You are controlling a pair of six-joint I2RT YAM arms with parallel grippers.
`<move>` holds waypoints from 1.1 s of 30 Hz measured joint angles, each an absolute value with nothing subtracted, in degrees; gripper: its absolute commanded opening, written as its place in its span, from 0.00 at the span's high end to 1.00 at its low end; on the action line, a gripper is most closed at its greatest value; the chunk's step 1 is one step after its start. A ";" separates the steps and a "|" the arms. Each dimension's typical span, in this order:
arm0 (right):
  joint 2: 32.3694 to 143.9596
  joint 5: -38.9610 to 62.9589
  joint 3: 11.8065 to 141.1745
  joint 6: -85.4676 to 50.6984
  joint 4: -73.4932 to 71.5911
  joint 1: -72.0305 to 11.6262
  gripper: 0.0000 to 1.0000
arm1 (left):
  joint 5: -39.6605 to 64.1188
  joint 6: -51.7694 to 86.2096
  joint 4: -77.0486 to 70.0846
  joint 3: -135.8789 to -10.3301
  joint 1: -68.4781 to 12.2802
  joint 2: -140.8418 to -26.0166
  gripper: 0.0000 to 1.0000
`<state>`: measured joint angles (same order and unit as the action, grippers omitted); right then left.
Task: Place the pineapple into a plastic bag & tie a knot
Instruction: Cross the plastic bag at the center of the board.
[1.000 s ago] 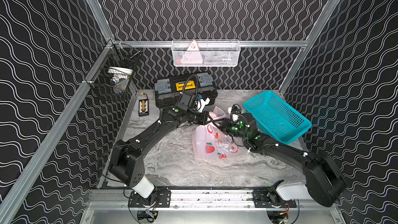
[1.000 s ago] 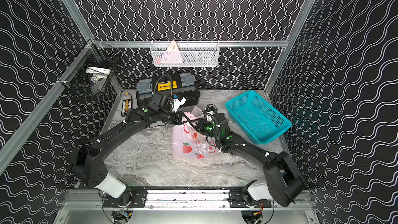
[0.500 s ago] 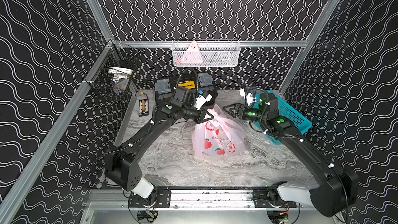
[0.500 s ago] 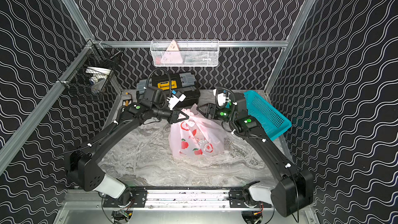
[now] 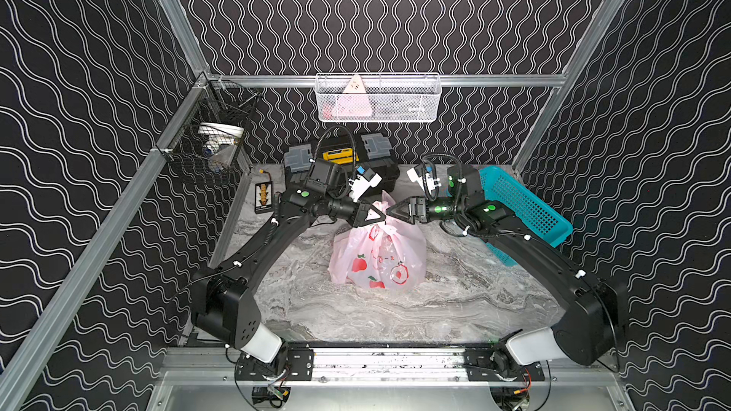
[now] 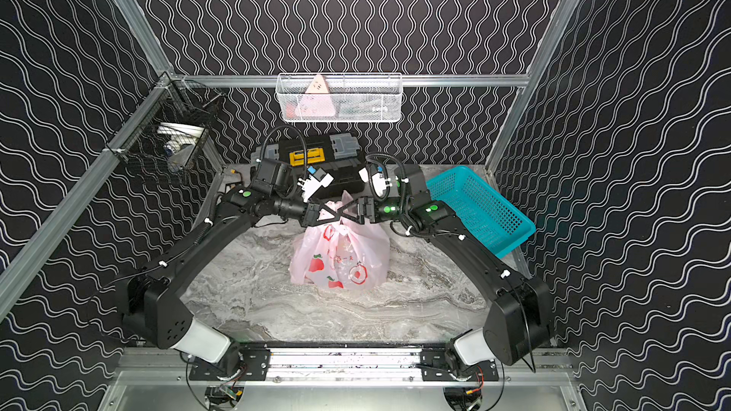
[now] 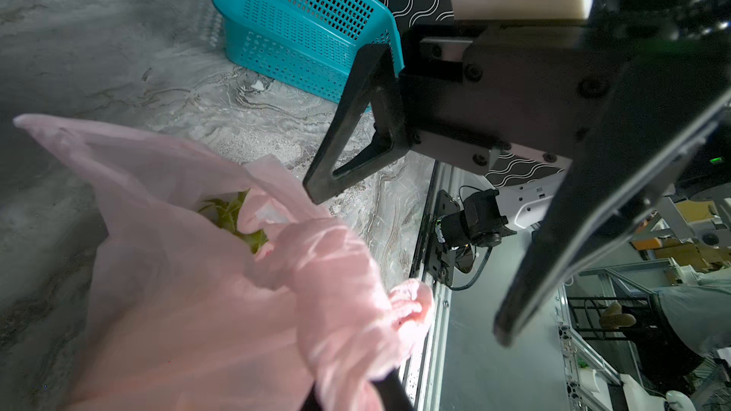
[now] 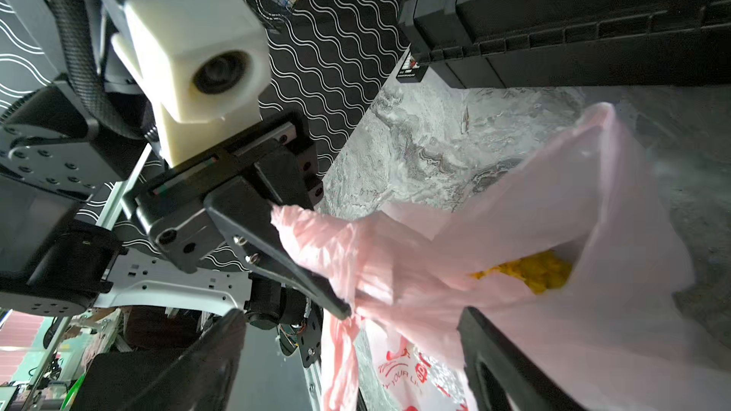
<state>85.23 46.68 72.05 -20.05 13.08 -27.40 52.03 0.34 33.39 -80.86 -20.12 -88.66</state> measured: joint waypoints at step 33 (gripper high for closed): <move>91.15 54.22 72.10 -13.28 18.11 -31.29 0.79 | 54.17 1.39 34.06 -80.77 -19.94 -89.95 1.00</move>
